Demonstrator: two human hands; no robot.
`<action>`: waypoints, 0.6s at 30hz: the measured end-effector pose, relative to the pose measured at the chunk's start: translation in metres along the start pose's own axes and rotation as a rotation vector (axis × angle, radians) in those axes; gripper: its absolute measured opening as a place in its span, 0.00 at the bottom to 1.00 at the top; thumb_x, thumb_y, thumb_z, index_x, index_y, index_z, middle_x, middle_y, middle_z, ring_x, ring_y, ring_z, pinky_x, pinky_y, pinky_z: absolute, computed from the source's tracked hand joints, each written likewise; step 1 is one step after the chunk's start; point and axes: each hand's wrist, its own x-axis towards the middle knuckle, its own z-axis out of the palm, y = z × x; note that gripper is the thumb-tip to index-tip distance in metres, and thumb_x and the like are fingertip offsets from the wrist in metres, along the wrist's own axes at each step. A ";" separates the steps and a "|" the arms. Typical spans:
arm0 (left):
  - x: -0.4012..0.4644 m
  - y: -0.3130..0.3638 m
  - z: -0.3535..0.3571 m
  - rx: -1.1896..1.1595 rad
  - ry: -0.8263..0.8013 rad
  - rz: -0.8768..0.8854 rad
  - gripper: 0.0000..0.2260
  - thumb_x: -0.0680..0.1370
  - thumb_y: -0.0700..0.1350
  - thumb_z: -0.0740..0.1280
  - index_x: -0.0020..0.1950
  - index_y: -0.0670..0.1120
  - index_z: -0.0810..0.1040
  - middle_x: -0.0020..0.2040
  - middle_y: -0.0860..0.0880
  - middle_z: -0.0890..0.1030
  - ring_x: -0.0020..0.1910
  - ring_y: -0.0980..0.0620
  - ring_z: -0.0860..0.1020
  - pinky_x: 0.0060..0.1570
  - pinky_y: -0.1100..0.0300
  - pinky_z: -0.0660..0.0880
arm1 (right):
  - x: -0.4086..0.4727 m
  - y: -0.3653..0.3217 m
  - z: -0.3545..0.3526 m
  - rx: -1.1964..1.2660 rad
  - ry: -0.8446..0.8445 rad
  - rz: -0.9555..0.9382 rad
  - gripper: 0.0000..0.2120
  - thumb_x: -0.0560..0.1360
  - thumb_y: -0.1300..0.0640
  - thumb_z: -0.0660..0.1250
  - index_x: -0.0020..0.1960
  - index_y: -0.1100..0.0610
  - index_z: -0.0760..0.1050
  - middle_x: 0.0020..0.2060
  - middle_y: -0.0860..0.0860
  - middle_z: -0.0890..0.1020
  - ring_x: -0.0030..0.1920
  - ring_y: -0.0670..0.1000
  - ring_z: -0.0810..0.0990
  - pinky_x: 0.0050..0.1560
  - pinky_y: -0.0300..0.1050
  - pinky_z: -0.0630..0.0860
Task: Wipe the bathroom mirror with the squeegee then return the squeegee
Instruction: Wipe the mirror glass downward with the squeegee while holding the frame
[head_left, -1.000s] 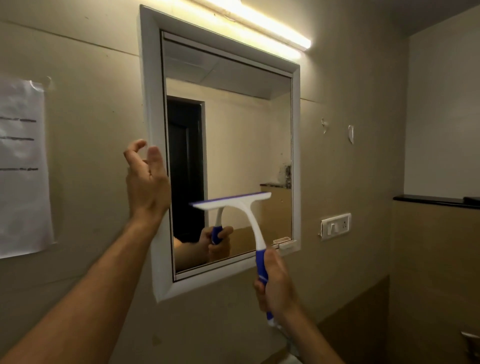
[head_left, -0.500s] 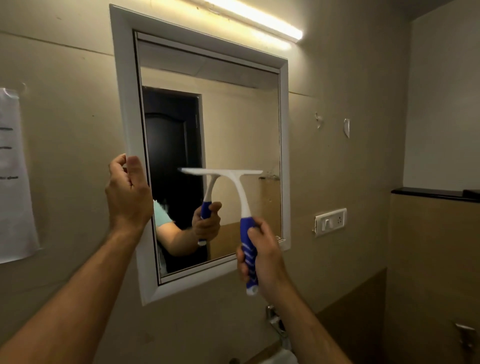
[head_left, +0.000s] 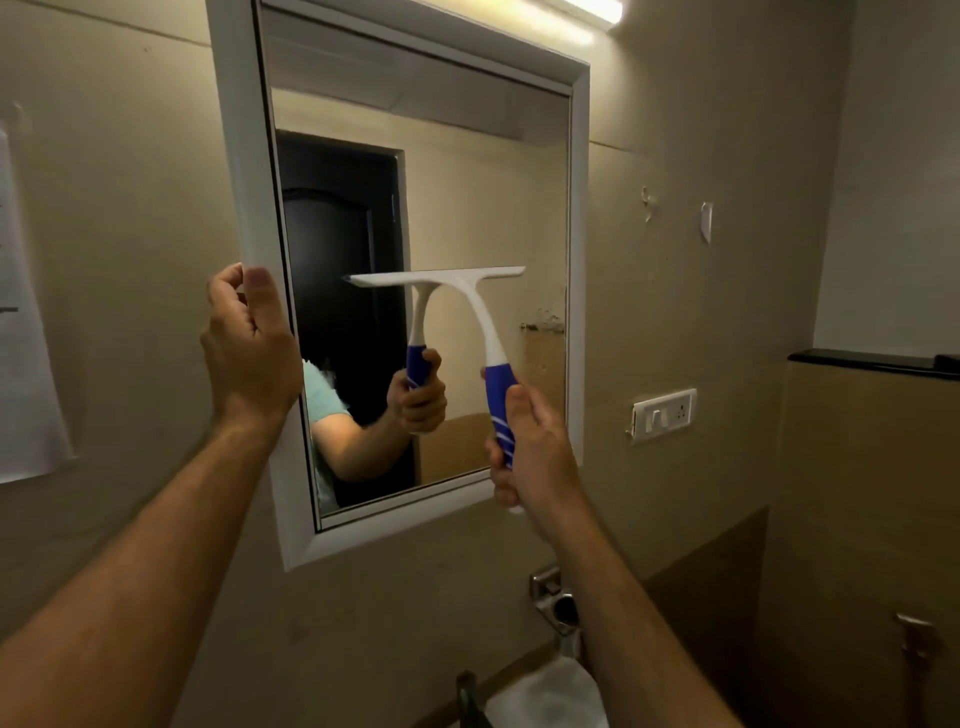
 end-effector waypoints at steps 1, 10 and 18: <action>0.000 0.000 0.000 -0.005 0.000 0.001 0.22 0.81 0.57 0.51 0.59 0.41 0.71 0.36 0.56 0.73 0.33 0.66 0.71 0.29 0.70 0.61 | -0.002 0.005 -0.001 0.001 -0.002 0.014 0.18 0.79 0.37 0.55 0.61 0.43 0.73 0.29 0.48 0.74 0.23 0.42 0.70 0.22 0.38 0.67; -0.004 0.006 -0.001 -0.046 -0.017 -0.001 0.20 0.83 0.53 0.52 0.60 0.37 0.71 0.36 0.57 0.71 0.33 0.76 0.70 0.31 0.80 0.63 | -0.040 0.052 -0.016 0.013 0.037 0.199 0.29 0.70 0.30 0.54 0.59 0.48 0.76 0.26 0.49 0.74 0.25 0.47 0.72 0.29 0.47 0.77; -0.003 0.008 -0.001 -0.032 0.003 -0.001 0.19 0.83 0.51 0.53 0.58 0.37 0.72 0.34 0.60 0.69 0.32 0.75 0.70 0.31 0.80 0.62 | -0.024 0.045 -0.009 0.090 0.042 0.130 0.23 0.80 0.39 0.55 0.59 0.57 0.73 0.26 0.47 0.72 0.23 0.45 0.67 0.24 0.39 0.65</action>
